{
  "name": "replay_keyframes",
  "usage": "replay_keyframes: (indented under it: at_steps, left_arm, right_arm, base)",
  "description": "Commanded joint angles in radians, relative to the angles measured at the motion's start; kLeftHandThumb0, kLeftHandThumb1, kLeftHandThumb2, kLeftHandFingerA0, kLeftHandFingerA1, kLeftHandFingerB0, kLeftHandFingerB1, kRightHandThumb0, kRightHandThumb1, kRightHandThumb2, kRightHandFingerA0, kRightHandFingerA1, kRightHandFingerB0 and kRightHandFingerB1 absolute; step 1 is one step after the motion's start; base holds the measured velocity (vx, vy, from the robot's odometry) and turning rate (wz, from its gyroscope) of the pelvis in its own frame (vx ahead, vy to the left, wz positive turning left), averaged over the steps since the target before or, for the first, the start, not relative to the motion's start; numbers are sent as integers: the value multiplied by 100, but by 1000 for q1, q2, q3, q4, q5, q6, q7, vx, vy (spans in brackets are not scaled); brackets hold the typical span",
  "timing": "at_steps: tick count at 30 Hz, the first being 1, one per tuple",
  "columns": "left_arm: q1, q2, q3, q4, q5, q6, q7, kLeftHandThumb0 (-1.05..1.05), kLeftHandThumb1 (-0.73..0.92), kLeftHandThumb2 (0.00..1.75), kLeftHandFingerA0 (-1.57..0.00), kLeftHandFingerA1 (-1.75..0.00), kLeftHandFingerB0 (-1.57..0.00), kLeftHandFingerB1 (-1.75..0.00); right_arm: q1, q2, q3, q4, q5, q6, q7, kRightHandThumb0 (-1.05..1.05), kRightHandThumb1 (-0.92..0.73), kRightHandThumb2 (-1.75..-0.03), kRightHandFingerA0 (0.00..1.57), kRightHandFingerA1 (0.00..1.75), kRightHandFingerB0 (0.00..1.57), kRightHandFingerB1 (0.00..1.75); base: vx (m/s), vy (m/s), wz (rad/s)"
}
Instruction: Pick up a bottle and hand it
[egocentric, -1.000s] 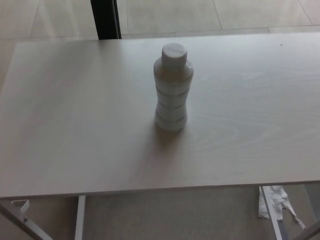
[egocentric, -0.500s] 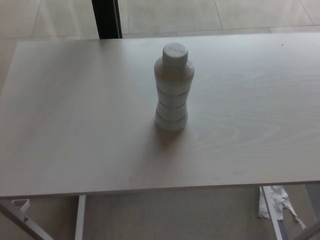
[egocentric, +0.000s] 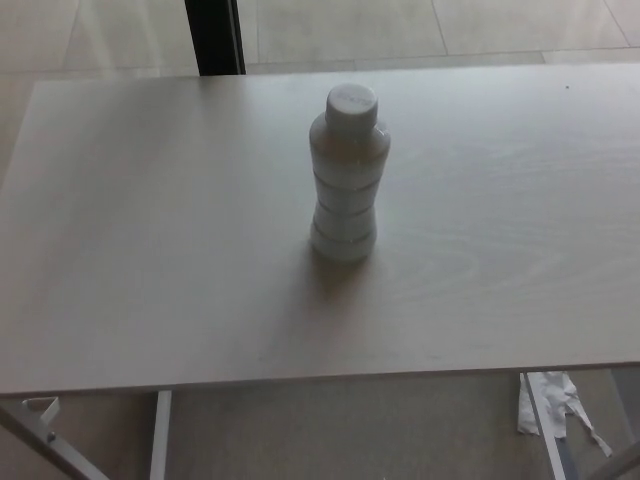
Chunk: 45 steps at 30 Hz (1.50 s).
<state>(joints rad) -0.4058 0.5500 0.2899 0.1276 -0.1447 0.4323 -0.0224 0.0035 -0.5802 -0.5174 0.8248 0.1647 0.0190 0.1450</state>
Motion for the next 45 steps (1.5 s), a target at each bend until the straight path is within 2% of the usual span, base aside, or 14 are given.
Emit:
replay_keyframes:
  at_steps: [1,3,4,5,6,8,11,12,18,24,34,41,42,45]
  left_arm:
    - [-85,-46,-199,-63,-5,42,-175,-83,61,60,-16,-46,-11,-27]
    - [-106,-52,-240,-54,10,20,-189,-87,62,59,-20,-47,-10,-26]
    - [-115,-57,-258,-50,11,16,-203,-86,48,90,-15,-52,-6,-28]
    - [-120,-58,-267,-49,10,18,-209,-85,47,89,-11,-52,-7,-27]
    - [-128,-58,-286,-45,11,16,-225,-78,45,94,-7,-53,0,-20]
    - [-149,-62,-318,-26,10,17,-256,-82,46,94,-5,-38,-7,-11]
    - [-186,-84,-372,10,6,40,-301,-83,47,92,-5,-32,-7,-10]
    - [-186,-87,-386,7,7,49,-308,-87,50,93,-5,-28,-10,-6]
    - [-195,-130,-452,31,37,57,-316,-87,47,93,0,-17,-3,-1]
    - [-232,-186,-517,113,73,49,-330,-83,43,90,0,-13,-1,-4]
    - [-260,-293,-578,221,113,33,-332,-69,34,86,-2,-33,0,-15]
    - [-305,-345,-585,287,144,9,-321,-69,35,86,-3,-36,-1,-16]
    - [-309,-358,-583,301,150,-1,-308,-86,48,62,-3,-42,0,-26]
    - [-307,-363,-576,306,156,-6,-309,-86,48,62,-3,-42,0,-26]
  right_arm:
    - [-2,-16,24,-8,-6,-6,12,-90,-45,-54,24,91,22,101]
    - [-12,-15,32,-5,-9,-2,5,-69,-26,-88,15,69,36,83]
    - [-19,-15,34,1,-8,3,1,-85,-43,-53,26,89,26,97]
    - [-20,-14,35,1,-8,4,-1,-67,-26,-88,21,71,37,83]
    - [-23,-15,38,5,-7,1,-1,-85,-43,-54,30,91,26,97]
    - [-26,-16,43,12,-8,-6,-1,-87,-43,-54,30,91,28,97]
    - [-30,-18,47,19,-6,-14,5,-70,-27,-88,21,71,40,84]
    - [-32,-20,49,24,-7,-18,5,-87,-44,-55,29,92,28,96]
    - [-44,-23,57,44,-9,-31,3,-82,-30,-89,26,76,43,89]
    - [-45,-31,63,38,-7,-36,6,-89,-43,-55,33,94,32,97]
    - [-58,-22,66,45,-8,-49,-11,-77,-29,-89,27,74,42,82]
    - [-62,-21,62,37,3,-60,-5,-85,-44,-53,31,91,32,74]
    - [-69,-23,59,46,7,-60,-2,-80,-32,-89,28,77,36,71]
    - [-74,-25,62,52,4,-63,-2,-80,-32,-89,28,77,36,71]
  base:
    - [0,0,0]
    - [0,0,0]
    - [0,0,0]
    - [0,0,0]
    - [0,0,0]
    - [0,0,0]
    - [0,0,0]
    - [0,0,0]
    - [0,0,0]
    - [0,0,0]
    - [0,0,0]
    - [0,0,0]
    - [0,0,0]
    - [0,0,0]
